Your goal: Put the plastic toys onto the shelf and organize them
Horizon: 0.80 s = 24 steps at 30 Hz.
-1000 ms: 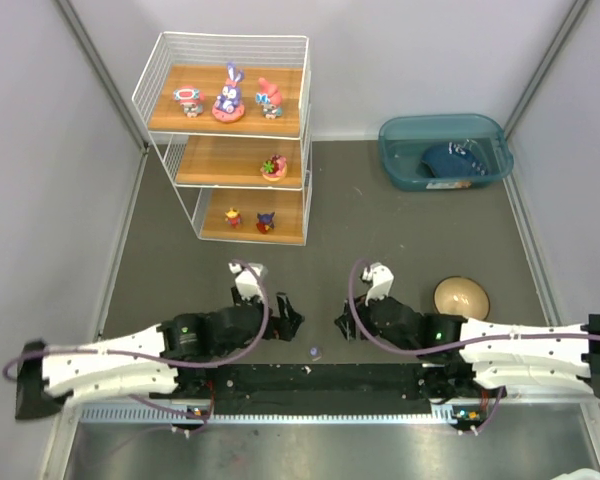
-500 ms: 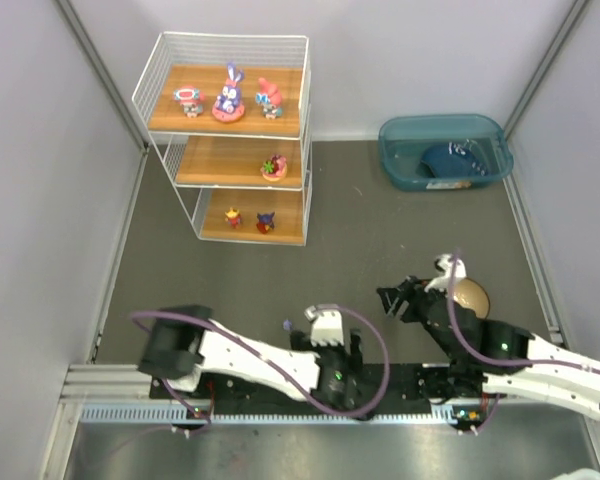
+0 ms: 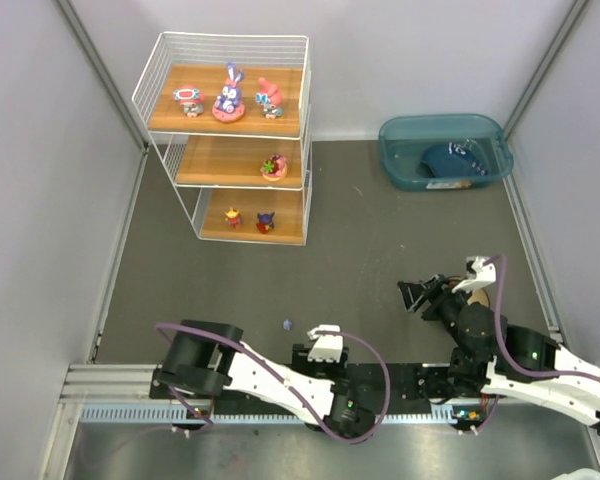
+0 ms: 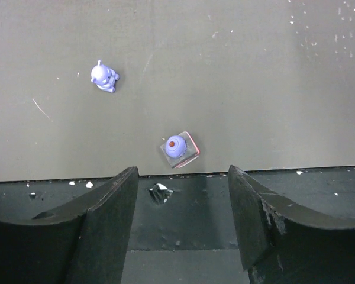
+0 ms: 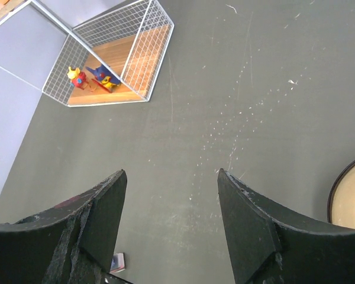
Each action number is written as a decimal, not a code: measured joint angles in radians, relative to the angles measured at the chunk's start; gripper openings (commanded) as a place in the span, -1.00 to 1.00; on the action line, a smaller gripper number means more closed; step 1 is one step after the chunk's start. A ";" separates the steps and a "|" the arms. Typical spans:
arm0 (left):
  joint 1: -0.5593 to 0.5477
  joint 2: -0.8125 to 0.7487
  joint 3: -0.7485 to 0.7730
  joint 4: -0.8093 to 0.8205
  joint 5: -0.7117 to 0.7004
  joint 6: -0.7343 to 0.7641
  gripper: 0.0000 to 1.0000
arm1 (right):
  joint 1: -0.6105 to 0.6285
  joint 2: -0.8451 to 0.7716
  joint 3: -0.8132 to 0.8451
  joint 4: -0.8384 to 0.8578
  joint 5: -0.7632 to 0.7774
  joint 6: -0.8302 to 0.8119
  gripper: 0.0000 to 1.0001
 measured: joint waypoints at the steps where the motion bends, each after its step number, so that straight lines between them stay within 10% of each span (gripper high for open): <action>1: -0.002 0.015 0.001 0.000 0.002 0.000 0.26 | 0.000 -0.008 0.000 -0.004 0.000 0.001 0.28; 24: 0.079 0.069 -0.074 0.034 0.008 -0.010 0.39 | 0.000 -0.061 -0.010 -0.060 -0.004 -0.007 0.27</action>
